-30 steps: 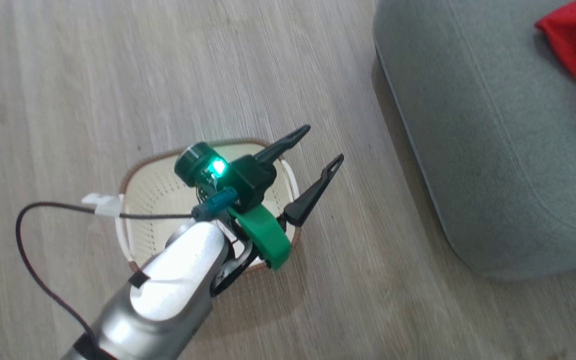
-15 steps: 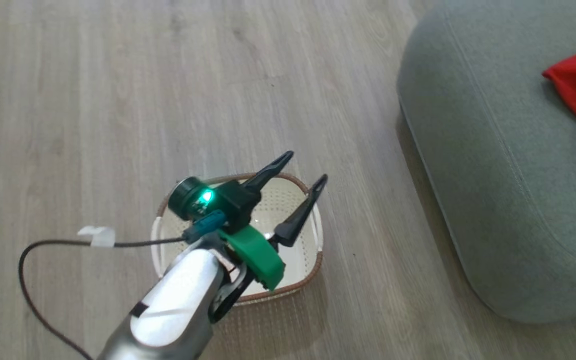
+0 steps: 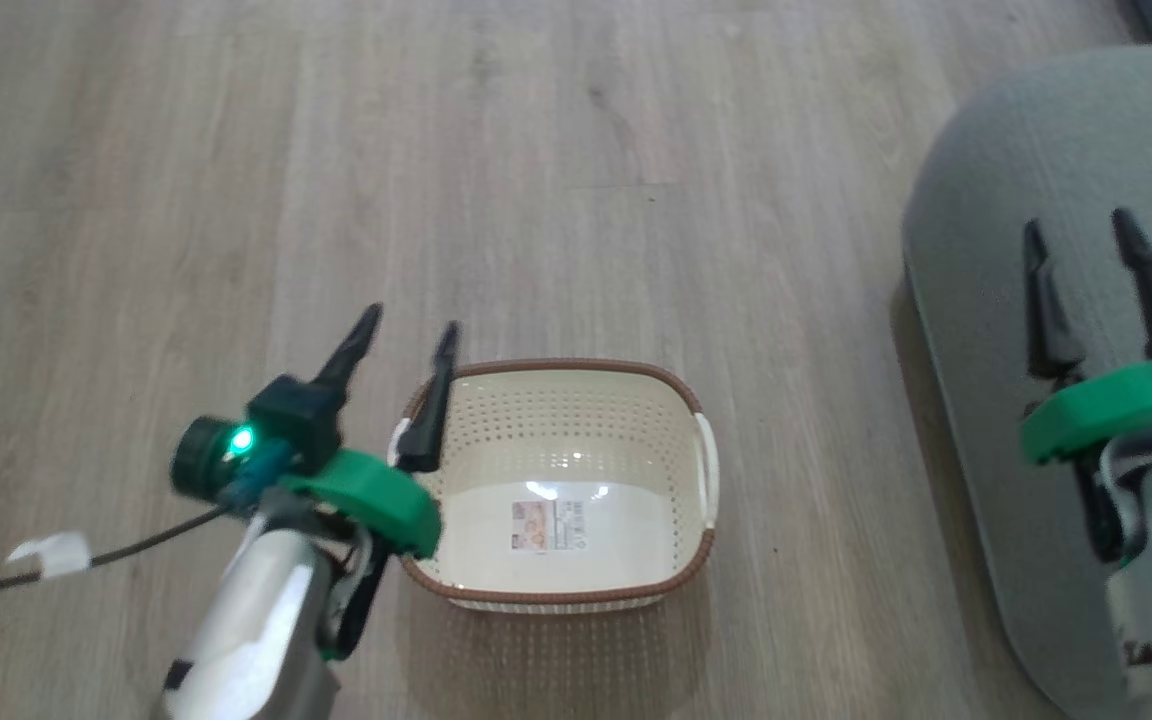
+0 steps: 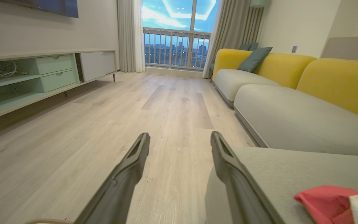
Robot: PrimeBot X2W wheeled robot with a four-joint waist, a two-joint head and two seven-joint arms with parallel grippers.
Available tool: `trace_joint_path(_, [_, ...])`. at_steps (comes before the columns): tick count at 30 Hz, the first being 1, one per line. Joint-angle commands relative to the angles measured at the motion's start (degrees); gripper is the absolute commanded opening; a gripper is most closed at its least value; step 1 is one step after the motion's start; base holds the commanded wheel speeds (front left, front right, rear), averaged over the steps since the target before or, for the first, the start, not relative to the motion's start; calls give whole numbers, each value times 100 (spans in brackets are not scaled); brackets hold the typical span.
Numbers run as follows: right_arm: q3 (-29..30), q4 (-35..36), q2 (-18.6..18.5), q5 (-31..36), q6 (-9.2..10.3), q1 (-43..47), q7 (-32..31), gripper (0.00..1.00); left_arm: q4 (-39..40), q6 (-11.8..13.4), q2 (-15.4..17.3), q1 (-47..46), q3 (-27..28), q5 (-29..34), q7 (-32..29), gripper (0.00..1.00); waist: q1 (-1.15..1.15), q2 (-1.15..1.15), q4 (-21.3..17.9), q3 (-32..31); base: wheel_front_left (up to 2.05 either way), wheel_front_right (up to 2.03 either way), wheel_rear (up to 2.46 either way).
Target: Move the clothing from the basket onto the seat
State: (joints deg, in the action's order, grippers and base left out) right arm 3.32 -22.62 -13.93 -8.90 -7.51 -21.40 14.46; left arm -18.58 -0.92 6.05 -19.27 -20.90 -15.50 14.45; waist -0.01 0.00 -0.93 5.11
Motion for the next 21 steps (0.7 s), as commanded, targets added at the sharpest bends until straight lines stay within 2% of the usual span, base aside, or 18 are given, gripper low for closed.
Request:
trace_joint_path(1, [-147, 242, 36, -48, 2, 64, 53, 100, 188, 37, 94, -32, 434, 81, 54, 100, 1, 0, 190, -61, 0, 0, 0])
trace_joint_path(9, [-550, 255, 310, -222, 2, 352, 53, 100, 119, 163, 128, 426, 1329, 369, 54, 100, 1, 0, 387, -207, 0, 0, 0])
trace_joint_path(21, [-967, 53, 497, -586, 2, 824, 53, 100, 42, 113, -37, 1059, 2050, 811, 54, 100, 1, 0, 404, -500, 0, 0, 0])
